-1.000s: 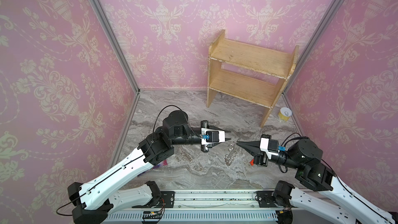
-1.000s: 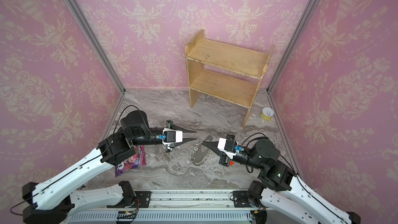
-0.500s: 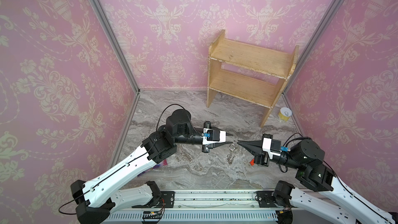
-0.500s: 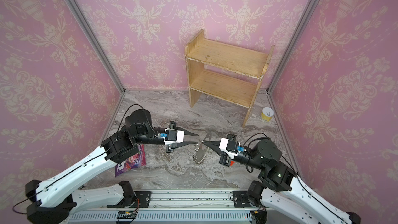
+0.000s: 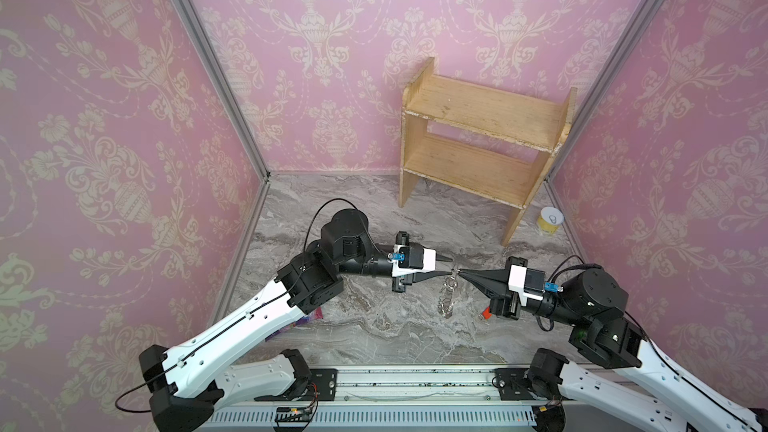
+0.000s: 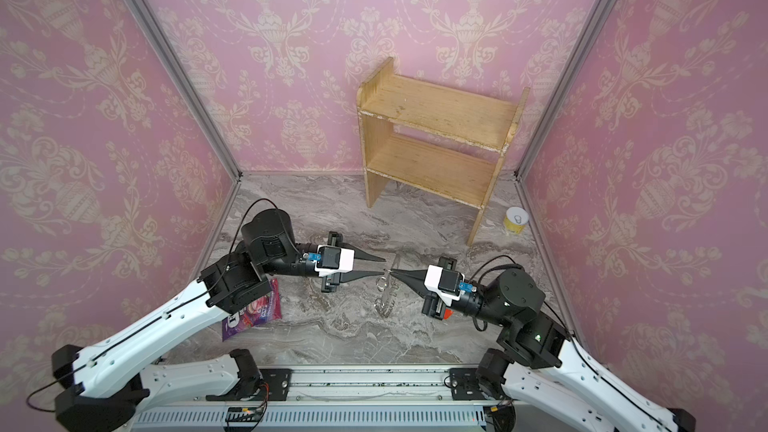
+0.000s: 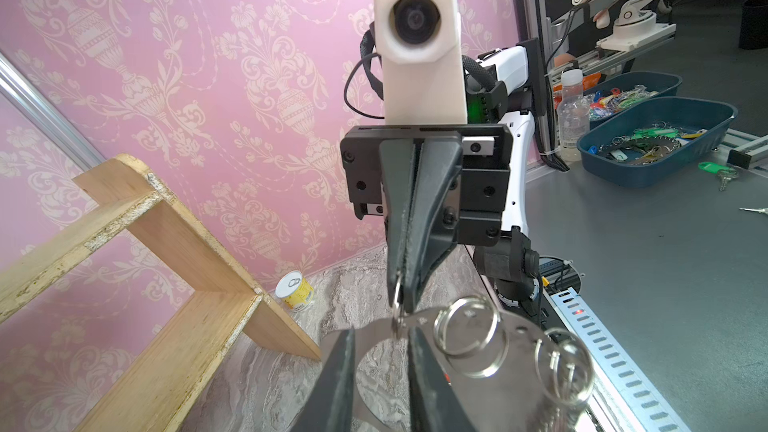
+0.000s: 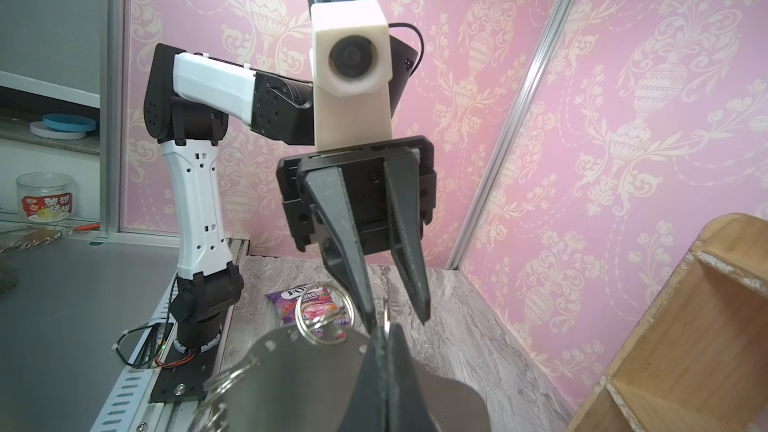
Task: Put the keys on the keyring
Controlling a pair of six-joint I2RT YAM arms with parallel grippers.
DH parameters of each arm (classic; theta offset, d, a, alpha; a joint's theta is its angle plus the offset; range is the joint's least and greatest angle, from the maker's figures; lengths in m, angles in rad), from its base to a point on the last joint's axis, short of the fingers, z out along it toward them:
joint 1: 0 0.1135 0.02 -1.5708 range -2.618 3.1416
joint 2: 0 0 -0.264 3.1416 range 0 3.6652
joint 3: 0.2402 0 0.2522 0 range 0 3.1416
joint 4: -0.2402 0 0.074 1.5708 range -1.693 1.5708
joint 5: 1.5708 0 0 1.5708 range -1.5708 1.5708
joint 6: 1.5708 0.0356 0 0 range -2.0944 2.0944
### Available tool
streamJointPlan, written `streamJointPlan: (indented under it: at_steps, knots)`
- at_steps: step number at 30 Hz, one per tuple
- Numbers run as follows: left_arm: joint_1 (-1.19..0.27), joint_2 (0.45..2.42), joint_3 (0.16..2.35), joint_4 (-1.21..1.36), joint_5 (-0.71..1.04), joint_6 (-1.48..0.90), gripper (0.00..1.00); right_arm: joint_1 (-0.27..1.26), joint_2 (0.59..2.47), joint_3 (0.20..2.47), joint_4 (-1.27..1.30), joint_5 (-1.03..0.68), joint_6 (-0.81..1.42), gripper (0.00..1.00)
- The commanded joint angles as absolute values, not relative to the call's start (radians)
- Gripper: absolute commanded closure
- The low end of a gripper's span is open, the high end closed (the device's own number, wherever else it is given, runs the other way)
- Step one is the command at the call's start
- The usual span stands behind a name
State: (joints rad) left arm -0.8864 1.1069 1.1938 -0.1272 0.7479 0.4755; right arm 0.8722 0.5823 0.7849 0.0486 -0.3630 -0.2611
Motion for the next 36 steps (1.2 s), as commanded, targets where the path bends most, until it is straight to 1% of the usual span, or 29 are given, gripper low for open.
streamJointPlan:
  at_steps: [1, 6, 13, 19, 25, 26, 27, 28, 29, 32, 34, 36]
  knots:
    - [-0.879, 1.115, 1.192, -0.115, 0.790, 0.446, 0.75, 0.875, 0.587, 0.776, 0.115, -0.372, -0.255, 1.00]
    - [-0.879, 1.116, 1.189, -0.108, 0.789, 0.446, 0.79, 0.875, 0.592, 0.776, 0.123, -0.375, -0.252, 1.00]
    - [-0.879, 1.121, 1.194, -0.122, 0.791, 0.452, 0.88, 0.876, 0.591, 0.776, 0.126, -0.376, -0.251, 1.00]
    - [-0.879, 1.124, 1.205, -0.138, 0.796, 0.459, 1.00, 0.875, 0.590, 0.776, 0.125, -0.376, -0.249, 1.00]
    - [-0.879, 1.117, 1.206, -0.160, 0.773, 0.488, 1.00, 0.876, 0.597, 0.794, 0.061, -0.359, -0.246, 1.00]
    - [-0.879, 1.112, 1.205, -0.170, 0.762, 0.500, 1.00, 0.875, 0.597, 0.805, 0.026, -0.346, -0.246, 0.93]
    - [-0.879, 1.109, 1.207, -0.183, 0.754, 0.513, 1.00, 0.875, 0.597, 0.812, 0.000, -0.334, -0.246, 0.85]
    - [-0.879, 1.104, 1.210, -0.198, 0.745, 0.526, 1.00, 0.875, 0.593, 0.824, -0.034, -0.324, -0.247, 0.70]
    - [-0.880, 1.101, 1.213, -0.209, 0.739, 0.537, 1.00, 0.875, 0.590, 0.831, -0.061, -0.318, -0.244, 0.64]
    - [-0.879, 1.088, 1.223, -0.249, 0.723, 0.571, 1.00, 0.874, 0.569, 0.847, -0.147, -0.289, -0.237, 0.54]
    - [-0.879, 1.081, 1.224, -0.266, 0.713, 0.590, 1.00, 0.875, 0.558, 0.854, -0.192, -0.259, -0.229, 0.43]
    - [-0.879, 1.076, 1.223, -0.280, 0.701, 0.602, 1.00, 0.875, 0.550, 0.857, -0.235, -0.217, -0.208, 0.39]
